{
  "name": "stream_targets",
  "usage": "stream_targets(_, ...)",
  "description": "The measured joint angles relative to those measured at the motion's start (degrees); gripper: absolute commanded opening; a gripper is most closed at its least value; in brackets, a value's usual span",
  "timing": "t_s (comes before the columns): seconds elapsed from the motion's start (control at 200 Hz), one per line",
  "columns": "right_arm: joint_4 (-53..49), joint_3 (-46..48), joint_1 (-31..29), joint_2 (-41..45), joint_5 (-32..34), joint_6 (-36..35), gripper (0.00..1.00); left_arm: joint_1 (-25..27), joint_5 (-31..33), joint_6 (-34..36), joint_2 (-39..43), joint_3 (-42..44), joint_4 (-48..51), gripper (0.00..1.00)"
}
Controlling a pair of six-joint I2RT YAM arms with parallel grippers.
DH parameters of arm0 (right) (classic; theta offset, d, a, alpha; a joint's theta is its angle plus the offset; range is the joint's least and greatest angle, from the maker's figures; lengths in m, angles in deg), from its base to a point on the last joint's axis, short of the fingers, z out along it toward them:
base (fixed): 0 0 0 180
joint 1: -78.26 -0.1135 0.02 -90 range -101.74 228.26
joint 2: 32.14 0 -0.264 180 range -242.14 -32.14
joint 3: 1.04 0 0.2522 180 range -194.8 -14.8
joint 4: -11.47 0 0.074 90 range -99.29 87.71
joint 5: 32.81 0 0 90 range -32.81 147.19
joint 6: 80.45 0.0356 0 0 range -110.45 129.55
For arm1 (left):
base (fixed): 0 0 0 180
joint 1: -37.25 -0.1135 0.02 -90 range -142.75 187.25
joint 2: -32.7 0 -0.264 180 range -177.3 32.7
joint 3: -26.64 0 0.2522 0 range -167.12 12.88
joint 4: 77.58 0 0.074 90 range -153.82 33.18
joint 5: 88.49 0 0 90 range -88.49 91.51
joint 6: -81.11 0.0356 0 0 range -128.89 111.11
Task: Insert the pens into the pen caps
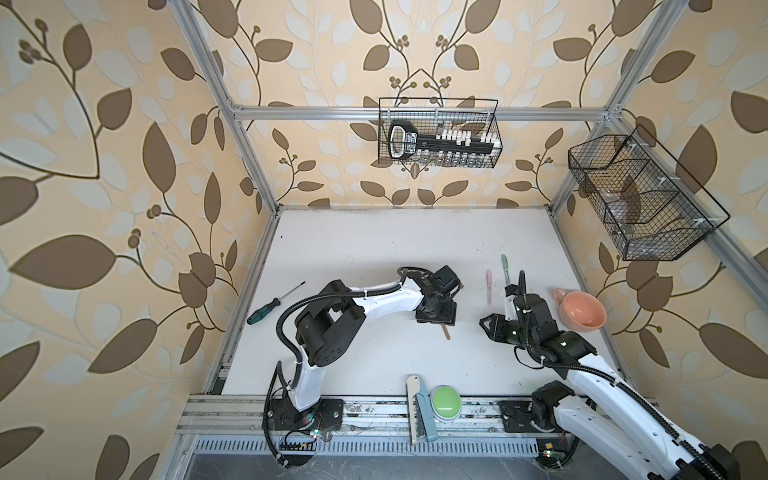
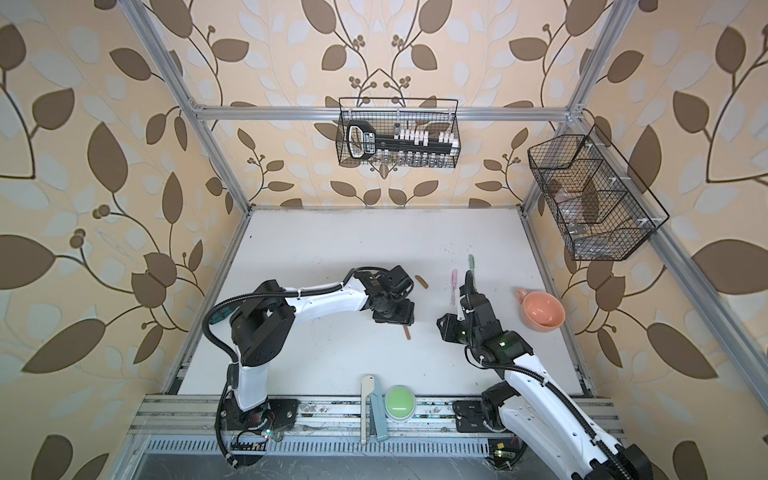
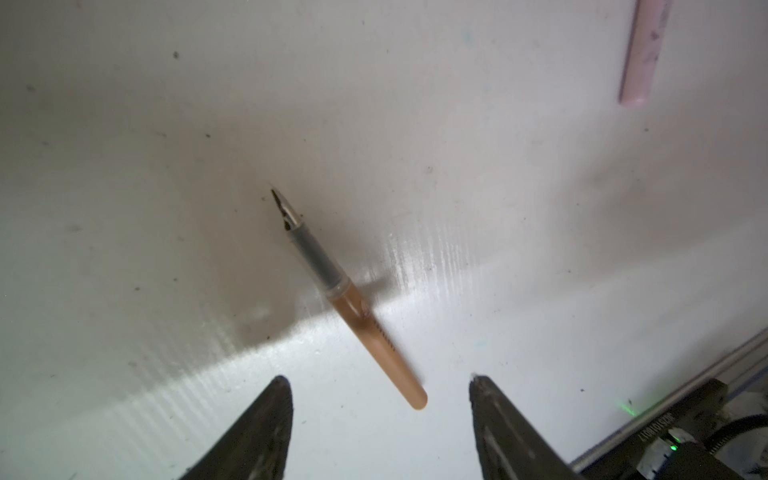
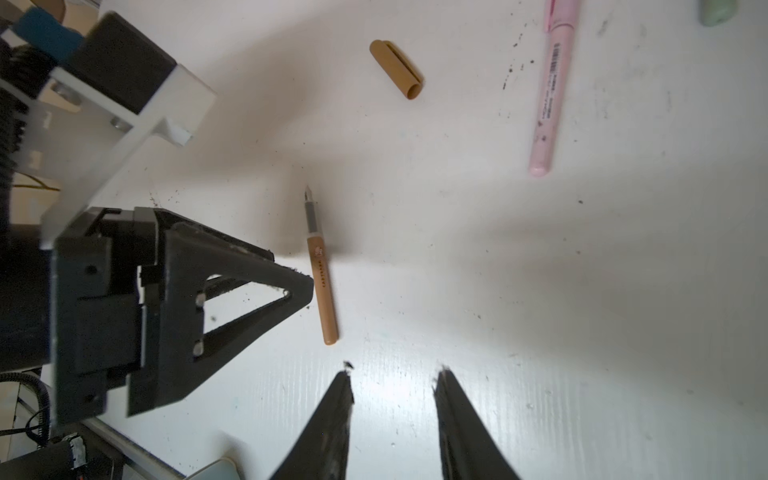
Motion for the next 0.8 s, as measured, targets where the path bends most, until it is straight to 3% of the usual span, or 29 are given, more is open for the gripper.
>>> stream_targets(0.395, 2.3, 2.6, 0.2, 0.6, -2.1, 0.0, 0.30, 2.1, 0.3, -3.5, -5.5, -5.7, 8.2, 0.53)
stream_targets(0.53, 2.8, 3.5, 0.2, 0.9, -2.5, -0.1, 0.30, 2.2, 1.1, -4.2, -7.3, -8.4, 10.2, 0.44)
stream_targets(0.8, 3.8, 4.3, 0.4, 0.9, -3.3, -0.2, 0.30, 2.5, 4.6, -0.2, -8.2, -9.7, 15.7, 0.33)
